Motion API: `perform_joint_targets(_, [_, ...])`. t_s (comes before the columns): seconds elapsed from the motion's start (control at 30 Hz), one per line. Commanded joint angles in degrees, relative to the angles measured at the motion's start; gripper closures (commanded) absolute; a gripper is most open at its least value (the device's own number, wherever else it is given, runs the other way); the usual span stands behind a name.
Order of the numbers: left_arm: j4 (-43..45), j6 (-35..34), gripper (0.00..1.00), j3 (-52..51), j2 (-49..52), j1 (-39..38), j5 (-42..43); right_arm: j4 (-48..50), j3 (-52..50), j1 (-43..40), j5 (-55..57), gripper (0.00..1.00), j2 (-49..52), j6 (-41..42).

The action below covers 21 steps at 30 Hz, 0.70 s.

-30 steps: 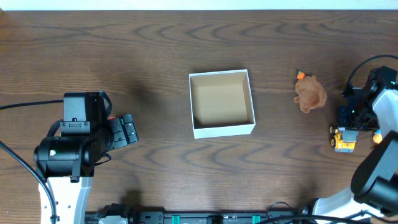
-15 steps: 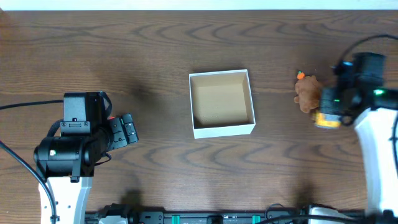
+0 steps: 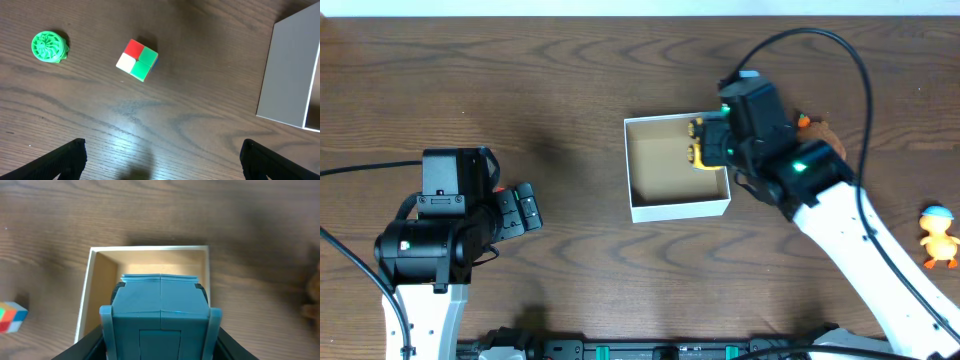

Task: Pack container
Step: 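Carry the truck with the right gripper into the white box and release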

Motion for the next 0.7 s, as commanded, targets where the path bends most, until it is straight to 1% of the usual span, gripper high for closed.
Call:
perform_joint_targets(0.0, [-0.2, -0.6, 0.02, 1.0, 0.0, 0.2, -0.2, 0.6, 3.3, 0.9, 2.0, 0.99, 4.5, 5.4])
perform_joint_targets(0.2, [-0.2, -0.6, 0.02, 1.0, 0.0, 0.2, -0.2, 0.5, 7.3, 0.3, 1.9, 0.99, 12.6, 5.3])
perform_joint_targets(0.6, [-0.2, -0.6, 0.02, 1.0, 0.0, 0.2, -0.2, -0.1, 7.5, -0.4, 1.9, 0.99, 25.7, 5.4])
perform_joint_targets(0.63, [-0.2, -0.6, 0.02, 1.0, 0.0, 0.2, -0.2, -0.1, 7.5, -0.5, 1.9, 0.97, 26.4, 5.4])
perform_joint_targets(0.67, [-0.2, -0.6, 0.02, 1.0, 0.0, 0.2, -0.2, -0.1, 7.5, -0.7, 1.9, 0.91, 27.2, 5.4])
